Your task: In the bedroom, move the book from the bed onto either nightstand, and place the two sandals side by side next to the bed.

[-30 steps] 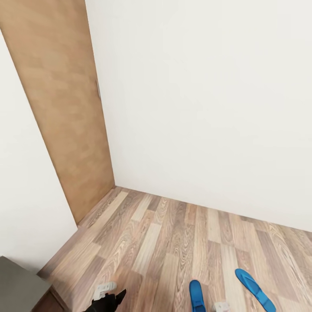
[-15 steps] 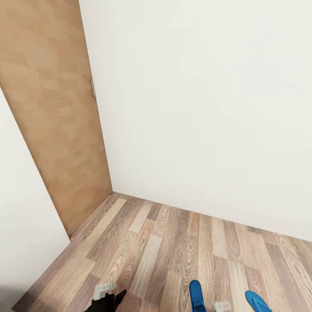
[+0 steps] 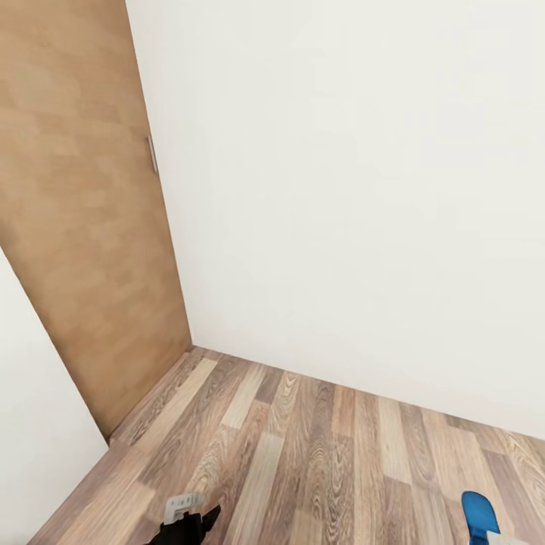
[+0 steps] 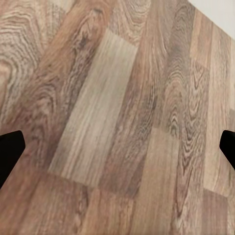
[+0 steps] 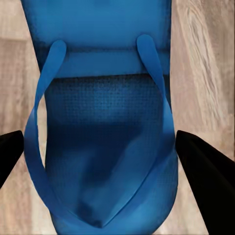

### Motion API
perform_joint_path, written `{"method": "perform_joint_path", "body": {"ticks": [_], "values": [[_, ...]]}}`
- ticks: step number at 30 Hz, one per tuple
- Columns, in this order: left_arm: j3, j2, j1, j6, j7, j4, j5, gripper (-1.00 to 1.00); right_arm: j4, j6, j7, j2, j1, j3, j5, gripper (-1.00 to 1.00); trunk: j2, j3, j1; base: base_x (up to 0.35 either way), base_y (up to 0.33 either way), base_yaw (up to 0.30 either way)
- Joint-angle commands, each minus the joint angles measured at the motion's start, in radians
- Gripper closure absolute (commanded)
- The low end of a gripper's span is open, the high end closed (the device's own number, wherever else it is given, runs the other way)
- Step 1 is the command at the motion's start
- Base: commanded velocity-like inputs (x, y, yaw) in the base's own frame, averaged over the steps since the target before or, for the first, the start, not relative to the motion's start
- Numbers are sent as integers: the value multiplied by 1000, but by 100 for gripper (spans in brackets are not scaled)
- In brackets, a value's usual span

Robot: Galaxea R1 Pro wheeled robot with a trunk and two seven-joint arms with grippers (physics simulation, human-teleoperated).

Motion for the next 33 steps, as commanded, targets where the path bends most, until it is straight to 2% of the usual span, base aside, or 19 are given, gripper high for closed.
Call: {"method": "perform_joint_path", "body": {"ticks": [1, 5, 9, 14, 29, 33], "values": [[-8, 1, -1, -5, -1, 1, 8, -100, 1, -5, -23, -3, -1, -2, -6, 100, 0, -1, 0, 95, 0, 0], [-8, 1, -1, -5, -1, 1, 8, -100, -1, -5, -57, -8, -1, -8, -9, 100, 0, -1, 0, 35, 0, 0], [-8, 1, -1, -5, 0, 1, 9, -100, -2, -5, -64, -24, -1, -9, -9, 100, 0, -1, 0, 6, 0, 0], [-8, 1, -1, -5, 0, 1, 8, -100, -1, -5, -62, -26, -1, -8, -10, 100, 0, -1, 0, 85, 0, 0], [-8, 1, -1, -5, 1, 1, 7, -100, -3, -10, -53, -16, -1, 3, 1, 100, 0, -1, 0, 317, 0, 0], [-8, 1, -1, -5, 1, 1, 7, -100, -2, -8, -26, -19, -1, 4, 0, 100, 0, -1, 0, 332, 0, 0]]}}
